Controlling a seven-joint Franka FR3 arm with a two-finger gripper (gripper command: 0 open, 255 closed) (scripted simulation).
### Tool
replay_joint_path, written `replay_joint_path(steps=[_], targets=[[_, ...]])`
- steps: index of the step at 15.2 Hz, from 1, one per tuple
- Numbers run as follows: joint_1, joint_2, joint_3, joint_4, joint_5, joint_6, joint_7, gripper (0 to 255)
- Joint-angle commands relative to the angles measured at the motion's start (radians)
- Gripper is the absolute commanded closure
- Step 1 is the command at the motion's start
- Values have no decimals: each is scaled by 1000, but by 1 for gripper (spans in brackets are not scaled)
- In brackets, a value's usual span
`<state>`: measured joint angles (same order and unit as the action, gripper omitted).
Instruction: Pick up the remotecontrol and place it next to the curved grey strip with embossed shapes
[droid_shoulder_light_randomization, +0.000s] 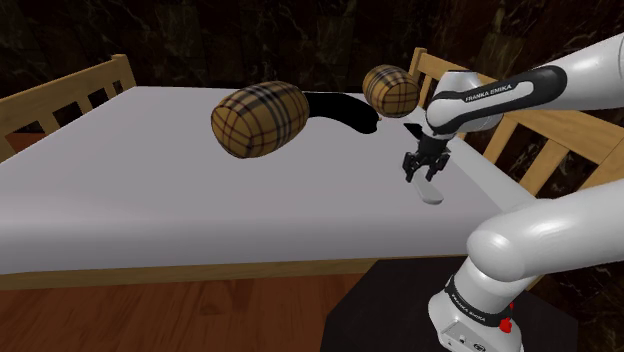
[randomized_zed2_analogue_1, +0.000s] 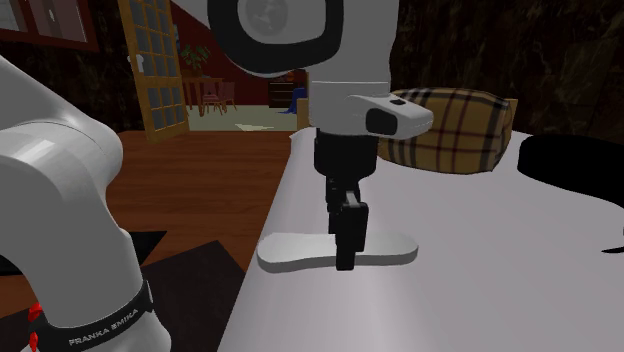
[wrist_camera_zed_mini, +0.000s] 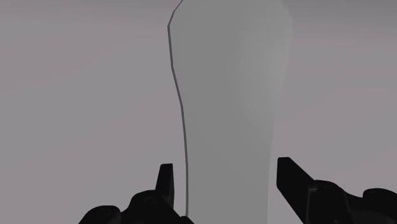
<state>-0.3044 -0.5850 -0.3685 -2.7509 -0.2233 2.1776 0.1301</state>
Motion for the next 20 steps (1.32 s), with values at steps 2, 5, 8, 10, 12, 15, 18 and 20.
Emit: replay_joint_path(steps=[2, 5, 8, 10, 12, 15, 18, 20], targets=[[-1, -28, 10, 23, 4, -50, 2, 255], [0, -49, 19, 50, 9, -100, 2, 255], [1, -67, 28, 80, 15, -147, 3, 255], [2, -78, 34, 100, 19, -178, 3, 255], [3, -87, 40, 122, 23, -208, 3, 255], [5, -98, 48, 155, 29, -253, 3, 255], [7, -106, 55, 190, 34, -296, 3, 255], [8, -110, 60, 214, 38, -324, 3, 255]])
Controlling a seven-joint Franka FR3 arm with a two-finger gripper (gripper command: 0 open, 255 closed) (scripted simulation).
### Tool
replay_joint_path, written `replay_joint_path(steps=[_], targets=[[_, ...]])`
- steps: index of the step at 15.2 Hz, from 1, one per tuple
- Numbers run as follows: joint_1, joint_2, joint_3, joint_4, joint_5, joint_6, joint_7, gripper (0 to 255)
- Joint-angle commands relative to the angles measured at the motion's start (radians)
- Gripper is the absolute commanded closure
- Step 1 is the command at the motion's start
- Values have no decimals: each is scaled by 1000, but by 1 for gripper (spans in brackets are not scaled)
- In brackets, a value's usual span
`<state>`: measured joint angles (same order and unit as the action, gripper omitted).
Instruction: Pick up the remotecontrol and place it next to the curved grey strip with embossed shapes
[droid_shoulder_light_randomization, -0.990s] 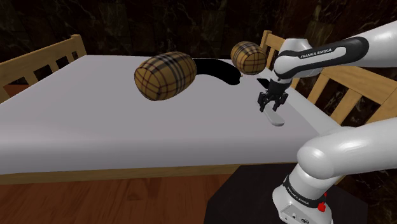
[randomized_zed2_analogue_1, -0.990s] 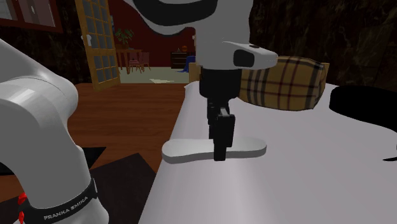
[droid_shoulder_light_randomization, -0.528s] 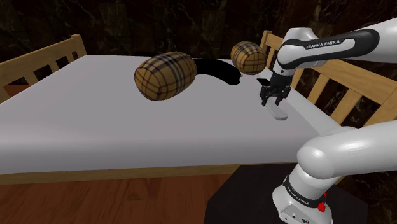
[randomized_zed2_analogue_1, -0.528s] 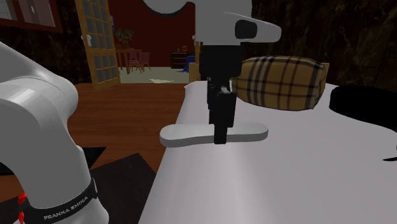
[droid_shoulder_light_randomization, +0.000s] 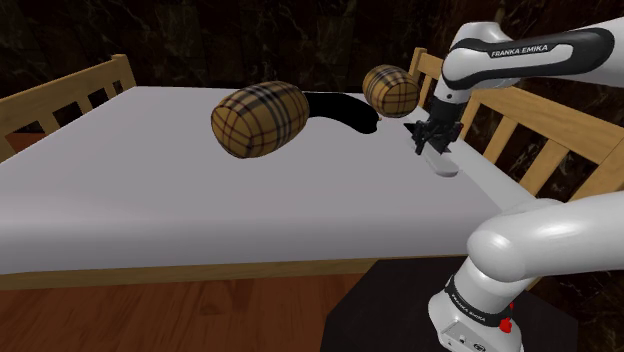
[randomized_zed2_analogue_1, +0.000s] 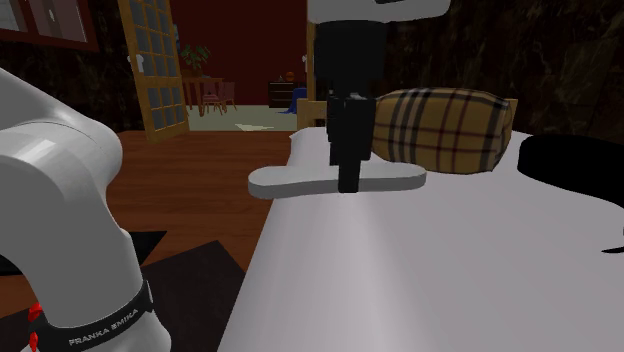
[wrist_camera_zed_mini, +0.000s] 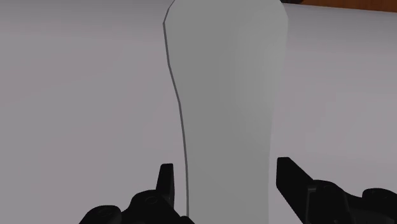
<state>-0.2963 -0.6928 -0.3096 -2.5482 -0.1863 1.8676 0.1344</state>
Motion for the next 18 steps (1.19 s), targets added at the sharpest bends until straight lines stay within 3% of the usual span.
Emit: replay_joint_path(steps=[1, 13, 18], targets=[[1, -4, 4, 24, 3, -28, -1, 255], [11, -3, 28, 183, 24, -186, -4, 255], [46, 209, -15, 339, 54, -129, -35, 255]])
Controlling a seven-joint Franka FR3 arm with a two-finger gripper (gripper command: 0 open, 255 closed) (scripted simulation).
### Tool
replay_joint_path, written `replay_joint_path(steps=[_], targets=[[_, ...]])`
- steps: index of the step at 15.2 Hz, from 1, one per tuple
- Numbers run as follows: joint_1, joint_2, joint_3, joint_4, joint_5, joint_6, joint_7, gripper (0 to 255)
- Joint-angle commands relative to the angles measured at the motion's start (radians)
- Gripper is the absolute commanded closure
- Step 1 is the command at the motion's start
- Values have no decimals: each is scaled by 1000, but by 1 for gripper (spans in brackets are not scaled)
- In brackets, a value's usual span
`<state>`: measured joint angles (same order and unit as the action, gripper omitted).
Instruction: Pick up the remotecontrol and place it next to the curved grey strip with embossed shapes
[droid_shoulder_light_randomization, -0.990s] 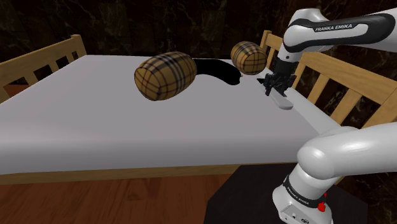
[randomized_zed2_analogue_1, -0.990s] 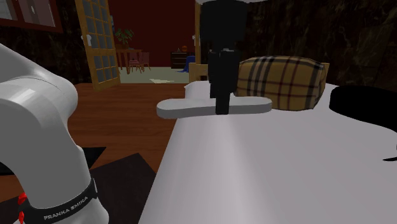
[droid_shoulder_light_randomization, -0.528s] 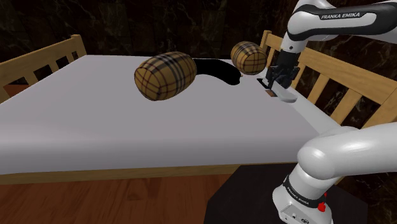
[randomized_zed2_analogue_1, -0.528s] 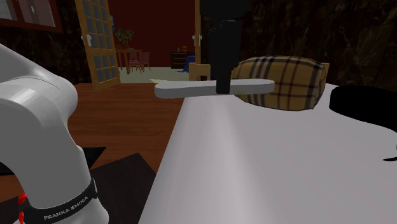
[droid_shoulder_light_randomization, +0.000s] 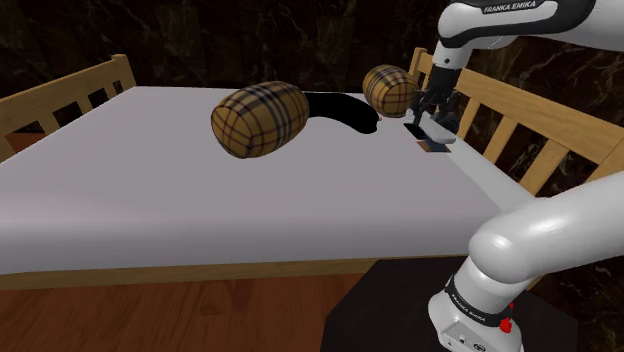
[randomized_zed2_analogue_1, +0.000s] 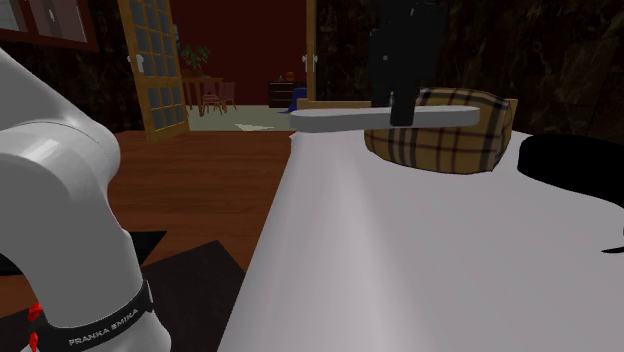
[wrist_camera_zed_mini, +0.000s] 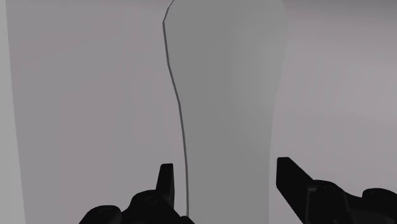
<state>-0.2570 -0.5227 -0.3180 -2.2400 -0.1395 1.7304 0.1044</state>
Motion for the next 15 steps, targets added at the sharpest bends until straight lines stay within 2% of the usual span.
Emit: replay_joint_path(steps=[1, 9, 15], targets=[[13, 81, -15, 65, 15, 16, -13, 255], [40, 425, -78, 390, 119, 22, -96, 255], [9, 705, -103, 712, 231, -45, -163, 255]])
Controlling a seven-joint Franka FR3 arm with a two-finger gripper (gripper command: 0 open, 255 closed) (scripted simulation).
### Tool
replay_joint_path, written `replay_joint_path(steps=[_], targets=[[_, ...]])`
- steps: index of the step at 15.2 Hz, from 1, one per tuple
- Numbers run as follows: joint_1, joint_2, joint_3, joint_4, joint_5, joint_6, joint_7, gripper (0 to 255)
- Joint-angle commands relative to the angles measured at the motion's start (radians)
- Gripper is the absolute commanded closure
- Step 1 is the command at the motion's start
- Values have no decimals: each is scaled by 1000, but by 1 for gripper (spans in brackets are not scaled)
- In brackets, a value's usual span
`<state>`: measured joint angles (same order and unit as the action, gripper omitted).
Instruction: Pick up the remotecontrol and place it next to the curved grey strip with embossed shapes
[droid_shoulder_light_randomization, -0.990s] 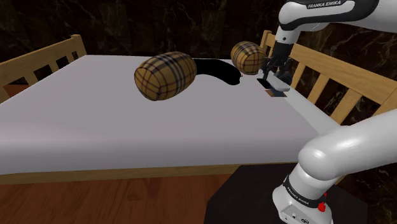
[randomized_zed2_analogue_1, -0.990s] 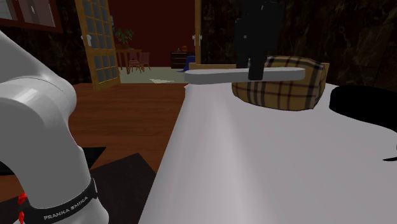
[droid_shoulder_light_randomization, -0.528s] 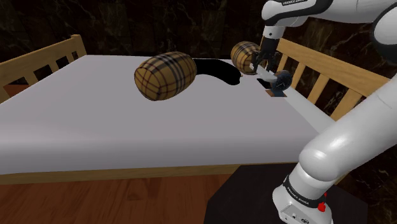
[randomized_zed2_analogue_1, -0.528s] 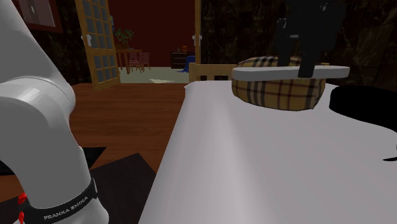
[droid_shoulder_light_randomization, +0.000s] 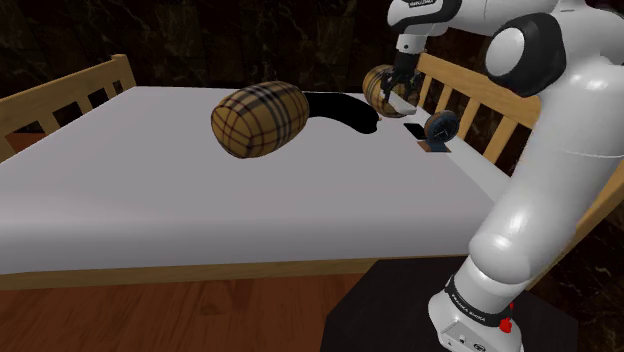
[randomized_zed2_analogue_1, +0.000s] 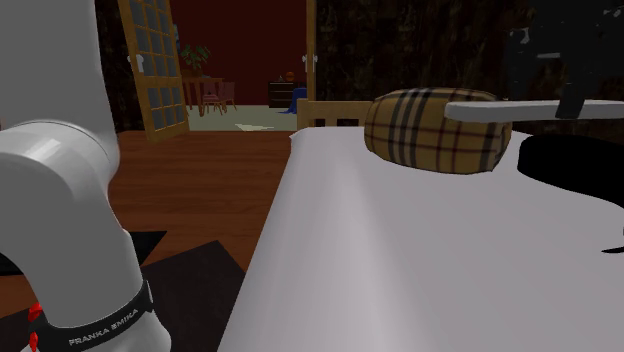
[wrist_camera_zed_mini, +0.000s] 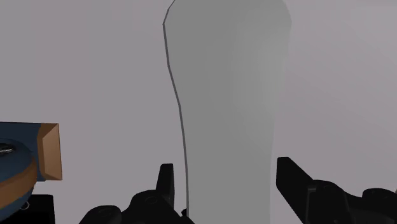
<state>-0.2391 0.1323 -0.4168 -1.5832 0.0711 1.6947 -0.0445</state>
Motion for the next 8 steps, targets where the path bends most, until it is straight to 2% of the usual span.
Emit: replay_joint_path(steps=[1, 5, 7, 8], targets=[[-21, 100, -5, 119, 41, -28, -23, 255], [-92, 324, 3, 435, 124, -134, -46, 255], [-152, 470, 17, 669, 169, -223, -43, 255], [-164, 497, 22, 714, 175, -241, -41, 255]])
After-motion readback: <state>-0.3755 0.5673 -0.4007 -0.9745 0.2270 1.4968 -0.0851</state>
